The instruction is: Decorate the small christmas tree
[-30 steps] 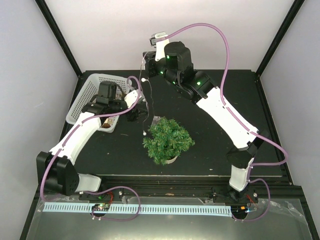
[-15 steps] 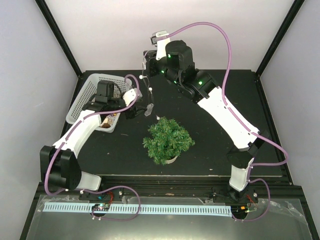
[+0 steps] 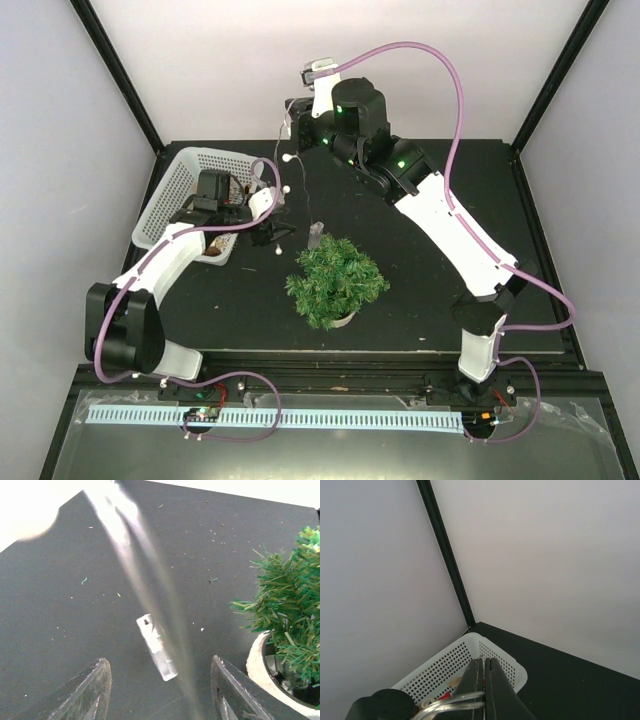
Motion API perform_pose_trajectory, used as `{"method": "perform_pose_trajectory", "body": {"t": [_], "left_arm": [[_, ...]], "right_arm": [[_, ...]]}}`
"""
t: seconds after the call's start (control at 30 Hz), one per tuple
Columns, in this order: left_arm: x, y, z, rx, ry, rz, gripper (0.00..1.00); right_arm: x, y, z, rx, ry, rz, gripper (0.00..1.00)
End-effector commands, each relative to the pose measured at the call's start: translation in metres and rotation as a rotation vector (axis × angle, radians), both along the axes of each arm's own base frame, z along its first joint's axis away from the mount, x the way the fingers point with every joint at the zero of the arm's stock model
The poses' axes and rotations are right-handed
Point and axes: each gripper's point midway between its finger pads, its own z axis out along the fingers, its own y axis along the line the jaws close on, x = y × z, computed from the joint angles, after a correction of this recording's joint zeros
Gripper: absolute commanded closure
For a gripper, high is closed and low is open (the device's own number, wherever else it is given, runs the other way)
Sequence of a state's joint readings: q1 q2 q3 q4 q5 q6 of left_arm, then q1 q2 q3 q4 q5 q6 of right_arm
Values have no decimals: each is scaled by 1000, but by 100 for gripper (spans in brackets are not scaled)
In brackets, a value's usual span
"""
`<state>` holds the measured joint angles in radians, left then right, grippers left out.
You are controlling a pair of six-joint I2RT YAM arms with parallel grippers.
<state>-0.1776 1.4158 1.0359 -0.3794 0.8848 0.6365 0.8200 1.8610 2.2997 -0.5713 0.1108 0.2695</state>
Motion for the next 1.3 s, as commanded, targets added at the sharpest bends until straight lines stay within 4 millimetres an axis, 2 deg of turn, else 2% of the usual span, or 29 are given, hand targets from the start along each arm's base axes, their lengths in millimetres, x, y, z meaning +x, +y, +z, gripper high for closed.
{"method": "perform_pose_trajectory", "body": {"t": [0.0, 0.07, 0.17, 0.23, 0.43, 0.6, 0.8, 0.97, 1.13, 1.27], "left_arm": [[11, -5, -1, -40, -56, -27, 46], [15, -8, -8, -45, -36, -32, 51], [20, -12, -22, -46, 16, -57, 68], [24, -13, -28, -47, 52, -59, 74], [24, -16, -37, -67, 81, -60, 76], [25, -16, -37, -66, 77, -56, 77], [25, -15, -39, -52, 80, -47, 95], [24, -14, -43, -41, 99, -53, 98], [20, -13, -34, -42, 96, -55, 98], [19, 1, -15, -7, 54, -11, 98]], "right_arm": [[0, 2, 8, 32, 0, 21, 99], [-3, 2, 10, 41, 1, 31, 99], [-6, 0, 18, 53, -11, 38, 99], [-8, -3, 23, 57, -20, 38, 99], [-12, -9, 31, 60, -33, 32, 99], [-11, -10, 28, 52, -24, 30, 99], [-8, -11, 23, 48, -15, 22, 99], [-9, -14, 26, 51, -17, 21, 99], [-8, -21, 25, 44, -14, 5, 99], [-2, -34, 13, 14, 8, -32, 99]]}}
